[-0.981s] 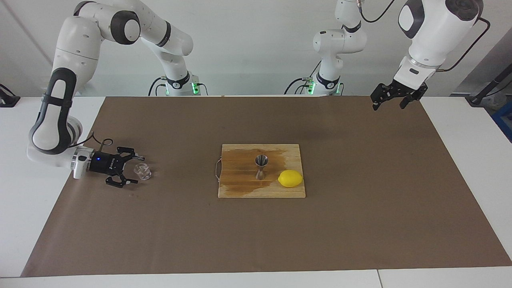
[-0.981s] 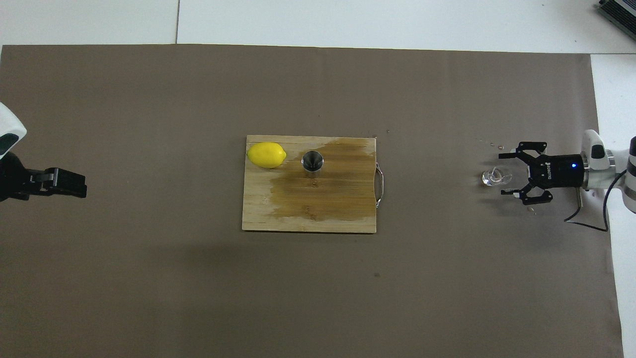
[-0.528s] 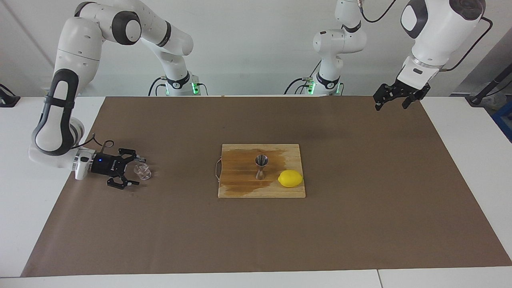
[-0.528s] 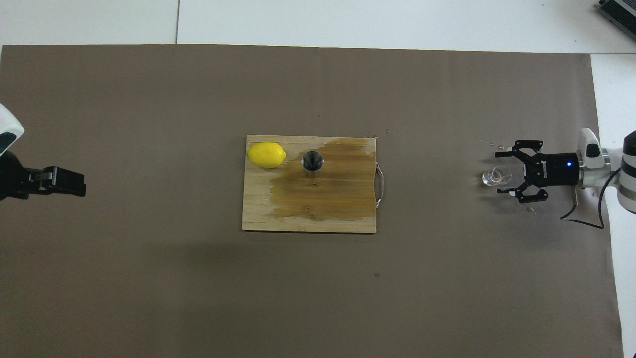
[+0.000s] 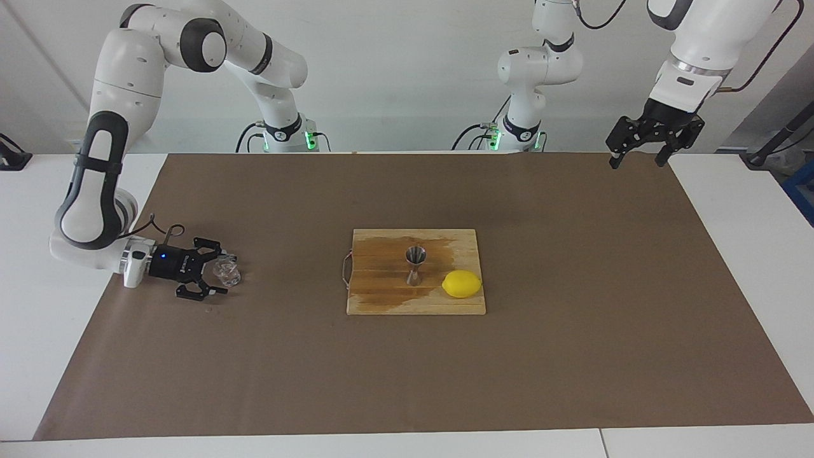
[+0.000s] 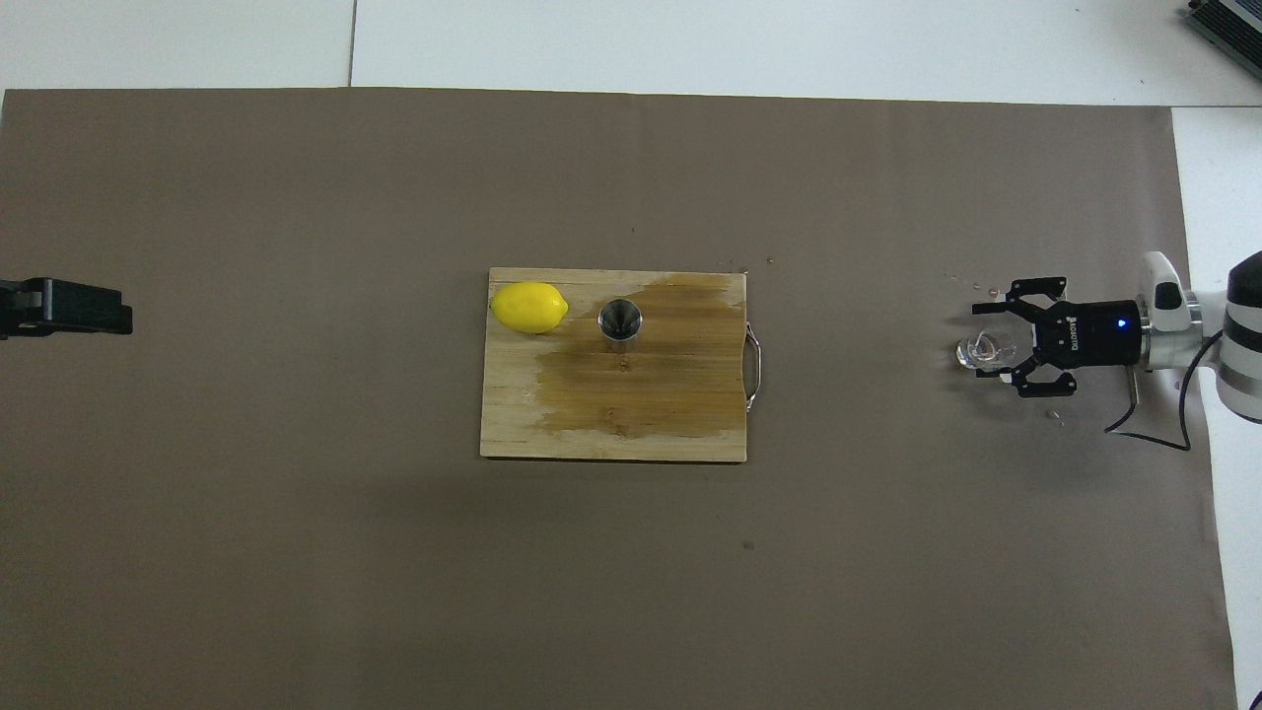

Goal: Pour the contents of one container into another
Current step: 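Close the right gripper around the small clear glass, then lift the glass with the right gripper and carry it over the metal cup, then tilt the glass with the right gripper above the metal cup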

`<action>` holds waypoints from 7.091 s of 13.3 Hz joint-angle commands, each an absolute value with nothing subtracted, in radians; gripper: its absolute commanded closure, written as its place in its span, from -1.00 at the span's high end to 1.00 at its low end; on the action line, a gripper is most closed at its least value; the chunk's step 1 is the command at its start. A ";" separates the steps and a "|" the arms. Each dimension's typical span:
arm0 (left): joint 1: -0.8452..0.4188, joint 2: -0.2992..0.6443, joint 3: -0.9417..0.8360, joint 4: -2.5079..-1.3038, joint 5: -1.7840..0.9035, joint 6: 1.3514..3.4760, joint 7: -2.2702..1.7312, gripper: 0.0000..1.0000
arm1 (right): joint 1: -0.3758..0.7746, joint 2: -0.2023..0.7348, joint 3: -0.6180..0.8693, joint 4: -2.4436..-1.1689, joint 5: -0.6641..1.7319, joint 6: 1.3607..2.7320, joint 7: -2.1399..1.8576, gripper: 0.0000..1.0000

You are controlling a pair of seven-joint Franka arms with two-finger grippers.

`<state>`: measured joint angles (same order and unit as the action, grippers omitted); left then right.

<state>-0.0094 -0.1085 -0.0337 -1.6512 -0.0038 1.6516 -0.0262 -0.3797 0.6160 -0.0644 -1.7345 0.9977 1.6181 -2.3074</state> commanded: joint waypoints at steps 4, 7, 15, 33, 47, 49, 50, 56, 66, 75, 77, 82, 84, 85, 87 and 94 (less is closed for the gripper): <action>-0.015 -0.074 -0.028 -1.530 -0.014 1.497 -0.063 1.00 | -0.385 0.629 -0.067 -1.726 1.006 1.628 -2.332 0.73; -0.017 -0.074 -0.032 -1.522 -0.009 1.493 -0.063 1.00 | -0.388 0.629 -0.067 -1.726 1.006 1.628 -2.330 0.35; -0.017 -0.100 -0.034 -1.586 -0.020 1.465 -0.063 1.00 | -0.379 0.624 -0.072 -1.721 1.005 1.637 -2.324 -0.62; -0.008 -0.106 -0.028 -1.586 -0.021 1.226 -0.063 1.00 | 0.118 0.402 -0.081 -1.681 1.064 2.034 -1.784 -0.91; -0.018 -0.104 -0.026 -1.582 -0.023 1.385 -0.066 1.00 | 0.422 0.345 -0.100 -1.700 0.910 2.305 -1.451 -0.92; -0.009 -0.103 -0.026 -1.582 -0.023 1.489 -0.064 1.00 | 0.452 0.339 -0.103 -1.721 0.899 2.339 -1.422 -0.92; -0.008 -0.101 -0.026 -1.583 -0.023 1.521 -0.064 1.00 | 0.462 0.337 -0.107 -1.729 0.897 2.347 -1.416 -0.92; -0.008 -0.103 -0.026 -1.588 -0.025 1.551 -0.064 1.00 | 0.474 0.250 -0.110 -1.799 0.792 2.281 -1.349 -0.94; -0.008 -0.103 -0.026 -1.588 -0.023 1.545 -0.064 1.00 | 0.515 0.247 -0.110 -1.805 0.644 2.281 -1.140 -0.96; 0.008 -0.103 -0.026 -1.588 -0.023 1.526 -0.064 1.00 | 0.548 0.255 -0.107 -1.796 0.545 2.243 -1.023 -1.00; 0.008 -0.103 -0.026 -1.588 -0.023 1.526 -0.061 1.00 | 0.552 0.265 -0.107 -1.784 0.519 2.235 -1.002 -1.00; 0.008 -0.104 -0.026 -1.589 -0.023 1.506 -0.063 1.00 | 0.549 0.278 -0.106 -1.743 0.476 2.168 -0.957 -1.00; 0.008 -0.104 -0.026 -1.591 -0.023 1.506 -0.063 1.00 | 0.542 0.296 -0.106 -1.717 0.476 2.166 -0.934 -1.00; 0.006 -0.104 -0.026 -1.591 -0.023 1.509 -0.063 1.00 | 0.540 0.314 -0.106 -1.695 0.476 2.166 -0.927 -1.00; 0.002 -0.109 -0.026 -1.609 -0.023 1.514 -0.063 1.00 | 0.540 0.330 -0.106 -1.680 0.472 2.166 -0.910 -1.00; 0.006 -0.141 -0.026 -1.675 -0.023 1.591 -0.061 1.00 | 0.546 0.350 -0.103 -1.643 0.422 2.099 -0.829 -1.00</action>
